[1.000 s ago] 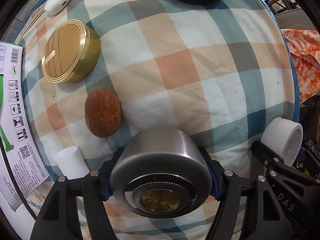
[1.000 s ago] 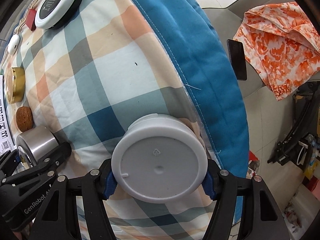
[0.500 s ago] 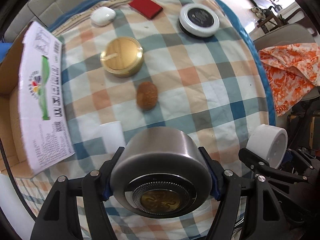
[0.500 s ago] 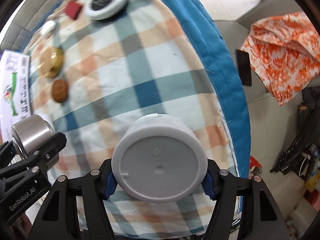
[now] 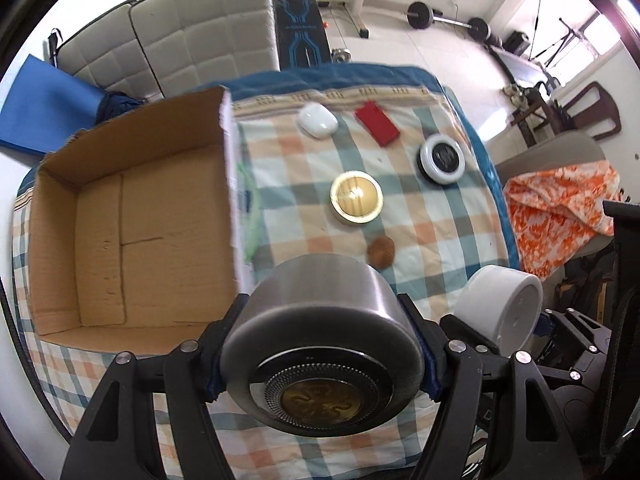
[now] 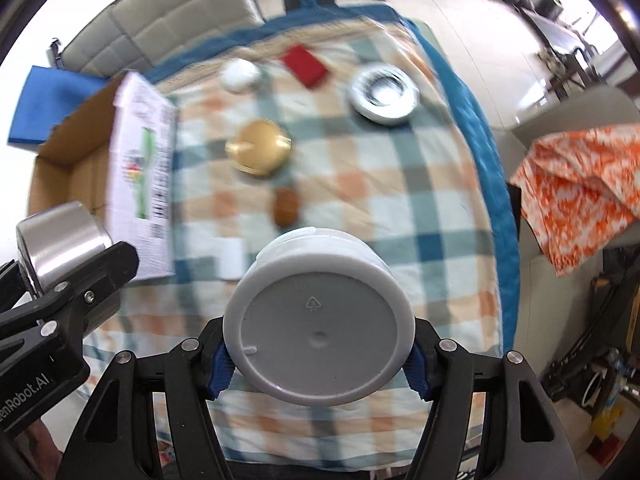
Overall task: Organize rigid objects
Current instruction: 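Carry the silver tin and white jar into the box with both tools, then open both tools to release the tin and jar, then lift out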
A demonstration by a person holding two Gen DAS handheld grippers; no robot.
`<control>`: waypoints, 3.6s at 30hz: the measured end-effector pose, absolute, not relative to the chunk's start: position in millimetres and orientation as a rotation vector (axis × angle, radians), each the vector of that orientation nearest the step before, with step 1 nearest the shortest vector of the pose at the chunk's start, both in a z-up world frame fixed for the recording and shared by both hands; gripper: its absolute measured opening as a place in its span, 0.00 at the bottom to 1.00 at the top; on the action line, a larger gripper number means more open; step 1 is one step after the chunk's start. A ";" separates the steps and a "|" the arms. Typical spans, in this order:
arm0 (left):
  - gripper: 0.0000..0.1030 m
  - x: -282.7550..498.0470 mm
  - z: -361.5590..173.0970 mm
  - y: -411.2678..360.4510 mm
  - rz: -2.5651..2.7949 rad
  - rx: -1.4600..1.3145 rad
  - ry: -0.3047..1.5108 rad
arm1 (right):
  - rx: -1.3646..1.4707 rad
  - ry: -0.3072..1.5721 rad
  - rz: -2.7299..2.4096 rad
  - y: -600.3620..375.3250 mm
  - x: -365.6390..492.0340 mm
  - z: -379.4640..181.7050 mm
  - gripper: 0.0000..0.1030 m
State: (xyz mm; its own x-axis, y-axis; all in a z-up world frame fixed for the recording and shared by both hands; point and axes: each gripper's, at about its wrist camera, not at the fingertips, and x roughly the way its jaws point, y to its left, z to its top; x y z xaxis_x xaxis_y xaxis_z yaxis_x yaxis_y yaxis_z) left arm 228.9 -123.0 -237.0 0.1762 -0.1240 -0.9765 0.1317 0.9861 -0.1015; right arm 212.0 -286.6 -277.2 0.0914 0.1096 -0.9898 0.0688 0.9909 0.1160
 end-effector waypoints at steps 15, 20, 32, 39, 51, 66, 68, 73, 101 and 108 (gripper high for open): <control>0.67 300.7 -235.4 40.4 -0.098 -0.103 1.368 | 0.092 1.420 0.186 -101.3 290.5 -253.8 0.67; 0.67 333.3 -268.5 89.2 -0.101 -0.207 1.441 | 0.110 1.453 0.208 -58.8 327.3 -276.5 0.67; 0.67 389.3 -363.6 132.2 -0.092 -0.314 1.609 | 0.073 1.558 0.231 -6.5 386.6 -364.0 0.68; 0.67 402.7 -396.1 120.9 -0.102 -0.285 1.672 | 0.019 1.609 0.225 4.5 403.1 -402.2 0.68; 0.69 399.6 -407.4 111.9 -0.092 -0.283 1.726 | 0.028 1.656 0.171 -4.3 424.0 -430.7 0.68; 0.86 370.2 -343.2 115.7 -0.013 -0.163 1.631 | 0.050 1.643 0.180 13.5 420.7 -398.8 0.85; 0.96 359.8 -333.4 120.8 0.007 -0.134 1.607 | 0.047 1.625 0.177 16.7 412.0 -389.4 0.91; 1.00 324.9 -307.7 131.1 0.027 -0.121 1.550 | 0.001 1.558 0.151 28.3 389.7 -368.2 1.00; 1.00 221.7 -211.3 124.5 0.031 -0.098 1.326 | 0.020 1.396 0.190 -5.1 217.1 -229.6 1.00; 1.00 213.9 -193.0 79.2 -0.050 -0.106 1.301 | 0.088 1.384 0.179 -53.1 201.6 -211.5 1.00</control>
State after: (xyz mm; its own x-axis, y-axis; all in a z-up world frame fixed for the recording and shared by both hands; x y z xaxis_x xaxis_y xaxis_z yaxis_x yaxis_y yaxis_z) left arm 213.9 79.2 -193.0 0.2667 -0.0970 -0.9589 -0.0226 0.9940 -0.1069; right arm 201.6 -53.1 -211.5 0.1751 0.1777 -0.9684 -0.0741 0.9832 0.1670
